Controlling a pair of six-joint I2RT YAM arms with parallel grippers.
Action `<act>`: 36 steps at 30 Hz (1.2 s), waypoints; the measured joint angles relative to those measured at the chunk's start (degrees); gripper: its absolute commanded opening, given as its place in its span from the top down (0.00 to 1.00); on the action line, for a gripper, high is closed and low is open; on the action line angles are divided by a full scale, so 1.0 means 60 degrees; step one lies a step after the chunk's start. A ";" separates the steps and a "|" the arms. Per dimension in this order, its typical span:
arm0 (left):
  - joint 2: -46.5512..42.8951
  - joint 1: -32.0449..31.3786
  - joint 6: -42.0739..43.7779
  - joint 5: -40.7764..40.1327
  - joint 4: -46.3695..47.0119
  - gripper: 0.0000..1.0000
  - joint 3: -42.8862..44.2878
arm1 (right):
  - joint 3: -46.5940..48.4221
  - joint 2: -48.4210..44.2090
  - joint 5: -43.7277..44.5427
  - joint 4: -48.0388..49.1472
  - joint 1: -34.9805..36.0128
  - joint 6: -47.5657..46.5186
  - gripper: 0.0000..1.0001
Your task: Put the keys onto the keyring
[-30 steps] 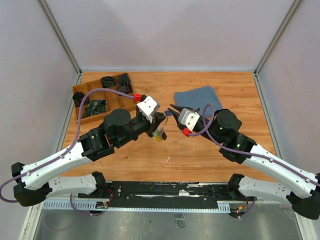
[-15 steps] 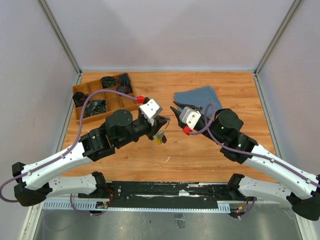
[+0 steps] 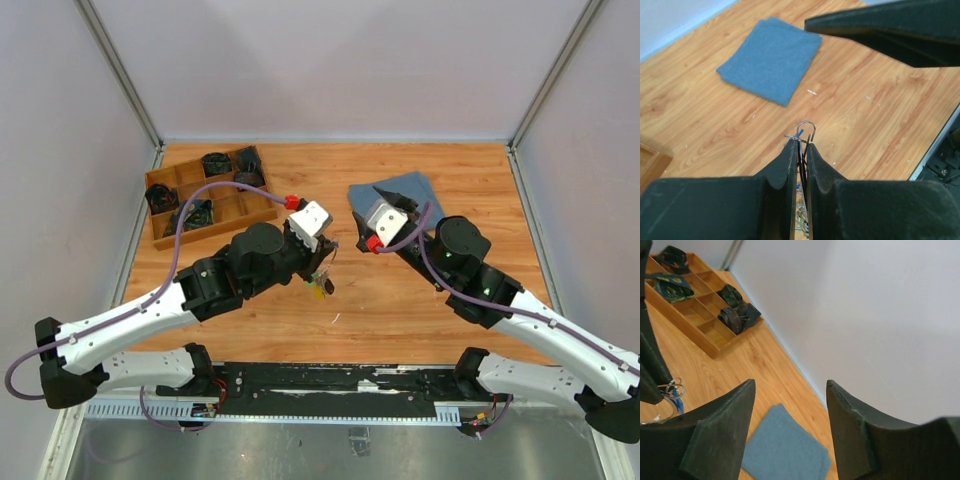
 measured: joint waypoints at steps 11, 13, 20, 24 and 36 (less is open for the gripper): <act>0.0430 0.0011 -0.0350 -0.0229 -0.0044 0.93 -0.0237 | 0.0306 -0.0109 0.1209 -0.1993 0.0000 0.2269 0.31; 0.0423 0.0011 -0.0353 -0.0302 -0.0015 0.94 -0.0270 | 0.0707 -0.0004 0.1348 -0.2659 -0.0004 0.3359 0.35; 0.0291 0.0011 -0.0350 -0.0324 0.0080 0.93 -0.0605 | 0.1858 0.0342 0.0233 -0.4197 -0.1260 0.8684 0.53; 0.0007 0.0011 -0.0346 -0.0368 0.0219 0.93 -0.0801 | 0.0929 0.0248 -0.1574 -0.3639 -0.2521 1.1653 0.49; -0.0186 0.0011 -0.0342 -0.0408 0.0565 0.93 -0.0805 | 0.0313 0.1242 -0.4615 -0.2098 -0.2667 1.4830 0.57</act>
